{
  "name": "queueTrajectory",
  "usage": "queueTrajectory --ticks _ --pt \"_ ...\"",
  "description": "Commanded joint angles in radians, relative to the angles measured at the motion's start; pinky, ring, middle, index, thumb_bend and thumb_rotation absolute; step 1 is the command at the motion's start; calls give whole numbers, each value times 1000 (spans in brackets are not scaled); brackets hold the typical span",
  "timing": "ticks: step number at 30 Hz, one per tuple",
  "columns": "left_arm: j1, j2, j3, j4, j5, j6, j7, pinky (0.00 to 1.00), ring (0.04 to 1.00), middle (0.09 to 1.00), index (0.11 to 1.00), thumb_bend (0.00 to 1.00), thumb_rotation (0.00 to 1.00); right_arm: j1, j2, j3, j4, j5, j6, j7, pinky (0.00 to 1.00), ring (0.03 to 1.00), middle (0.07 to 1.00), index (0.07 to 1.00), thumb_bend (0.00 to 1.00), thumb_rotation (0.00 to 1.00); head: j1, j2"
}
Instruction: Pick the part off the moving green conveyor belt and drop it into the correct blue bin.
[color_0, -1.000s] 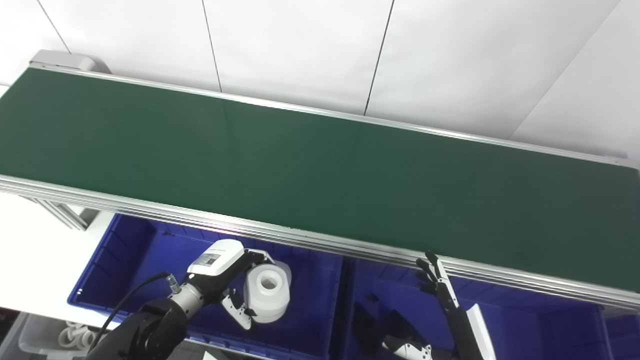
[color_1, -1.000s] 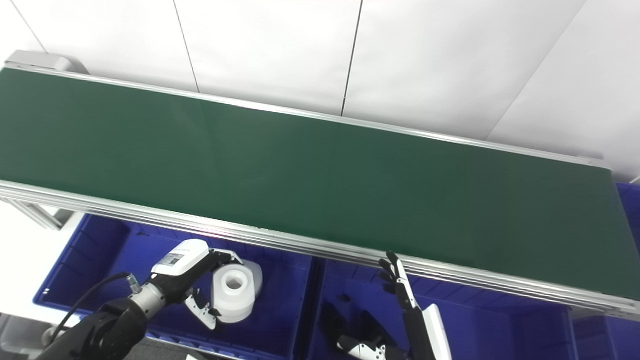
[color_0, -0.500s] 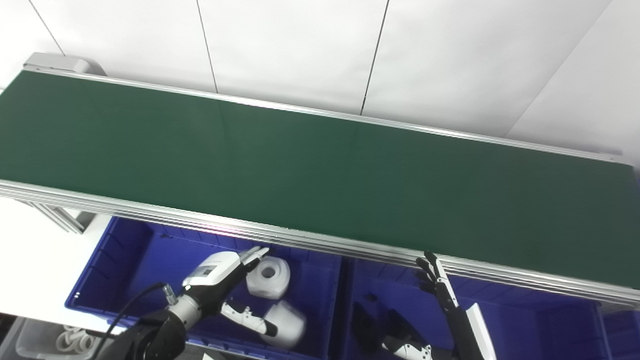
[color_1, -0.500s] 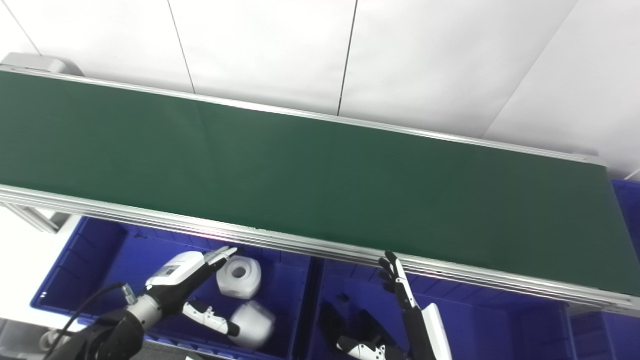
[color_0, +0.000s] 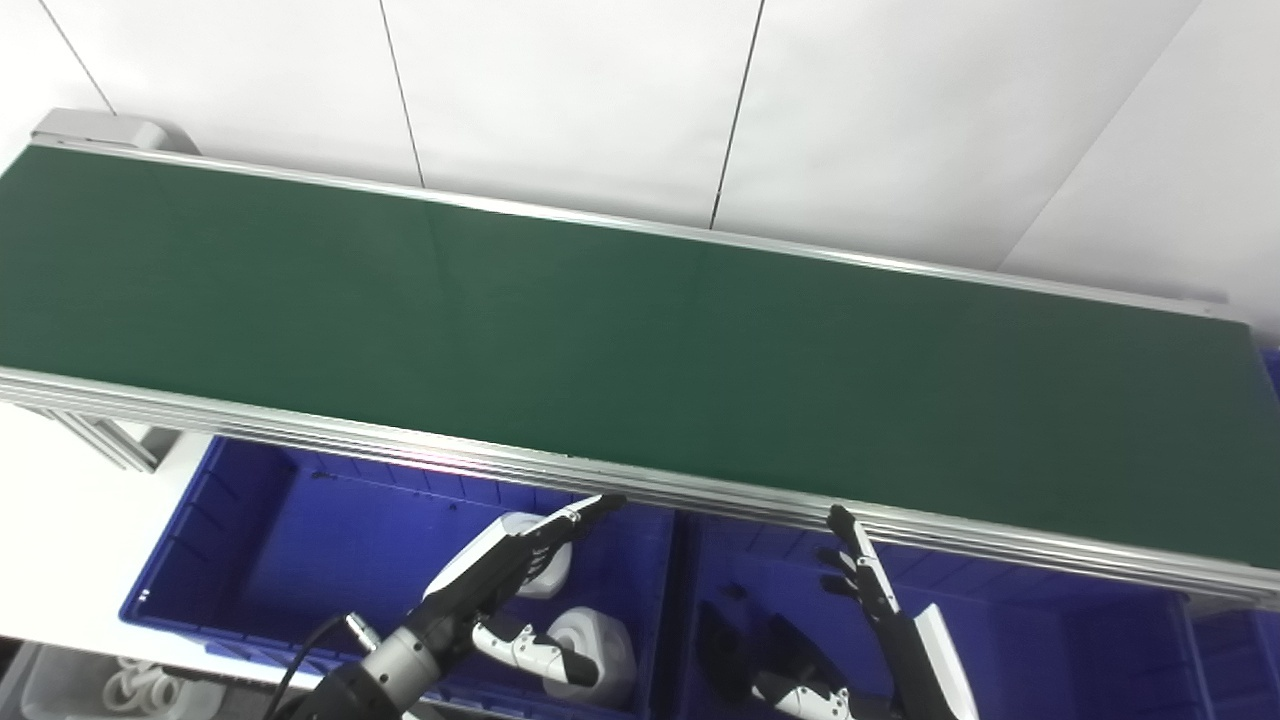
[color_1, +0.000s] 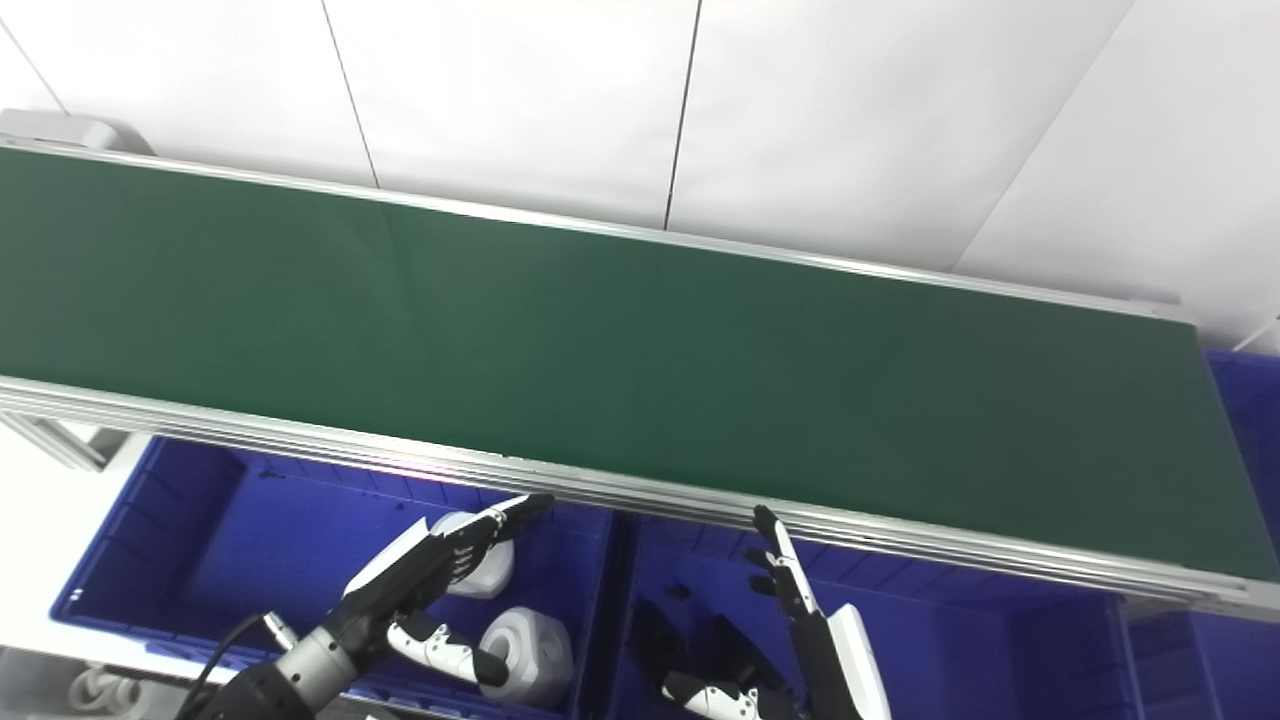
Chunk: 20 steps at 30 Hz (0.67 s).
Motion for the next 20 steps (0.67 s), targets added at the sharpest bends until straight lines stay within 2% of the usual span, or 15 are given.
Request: queueTrajectory --ticks 1,11,20 --pt "-7 -13 16 -7 -33 -62 -18 874 916 923 879 953 354 5 10 4 -34 -1 7 5 808 894 969 1000 807 433 -13 -4" --pt "-29 -57 115 77 -42 -64 -128 878 927 941 933 918 316 -5 49 15 22 -44 -4 -27 805 897 976 1000 820 416 -107 -39" --pt "-32 -97 243 129 -75 -64 -250 889 938 963 940 881 277 -11 89 23 40 -64 21 -34 852 910 977 1000 830 378 -273 -68"
